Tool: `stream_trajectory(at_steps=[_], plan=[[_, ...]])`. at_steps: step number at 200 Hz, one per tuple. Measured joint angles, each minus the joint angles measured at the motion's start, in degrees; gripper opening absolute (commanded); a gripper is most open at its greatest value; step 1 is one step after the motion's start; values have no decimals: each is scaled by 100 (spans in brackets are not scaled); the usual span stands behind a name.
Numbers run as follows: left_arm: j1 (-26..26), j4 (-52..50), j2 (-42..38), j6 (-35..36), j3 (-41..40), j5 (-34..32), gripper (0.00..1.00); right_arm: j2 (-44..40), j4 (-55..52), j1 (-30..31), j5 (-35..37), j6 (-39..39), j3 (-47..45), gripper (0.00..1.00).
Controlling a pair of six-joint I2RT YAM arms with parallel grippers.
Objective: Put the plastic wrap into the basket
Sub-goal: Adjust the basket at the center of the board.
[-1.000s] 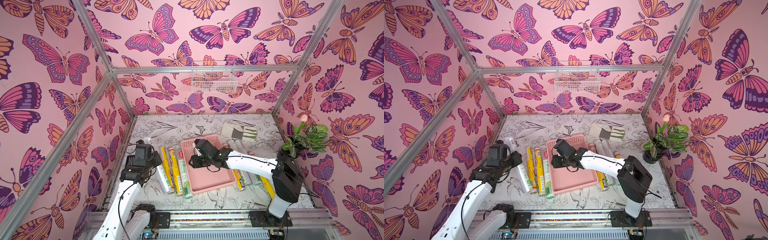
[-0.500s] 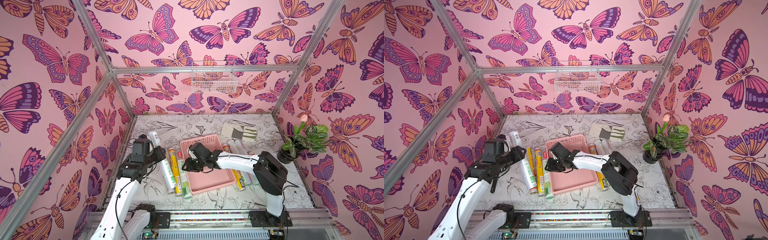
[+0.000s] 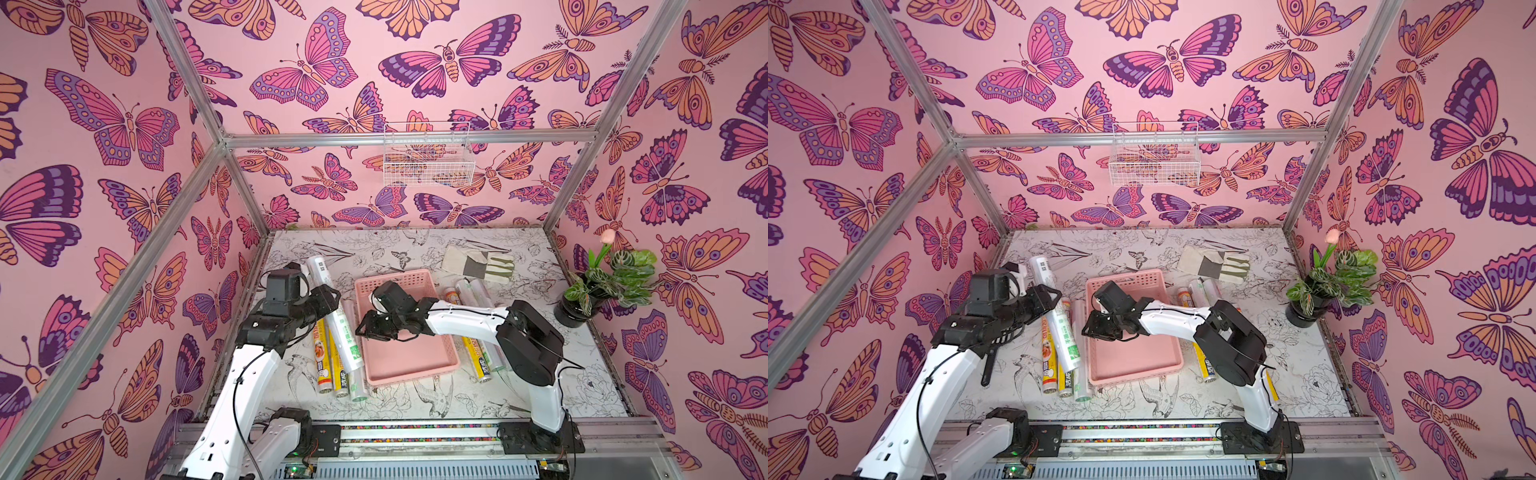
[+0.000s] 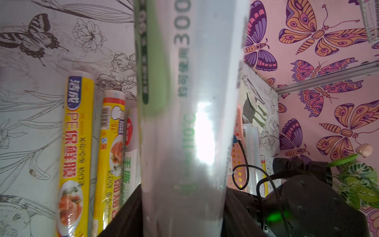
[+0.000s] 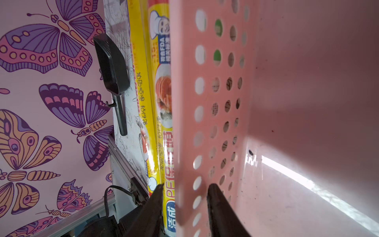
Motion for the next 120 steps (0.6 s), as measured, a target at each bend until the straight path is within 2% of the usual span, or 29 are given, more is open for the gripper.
stream_trajectory(at_steps=[37,73,96,120], plan=[[-170,407,431,-173,33,380,28,-1447,-245,-522,846,-306,-922,43],[-684,935,1252,-328,125,560,28,-2968,-522,-1342,1738,-752,-1613,44],[-1097,1335,1952,-470,258,632,27,-3543,-667,-1547,2208,-1047,-1875,44],[-1508,1711,2715,-621,496,651,26,-3790,-841,-1609,2494,-1250,-1978,45]])
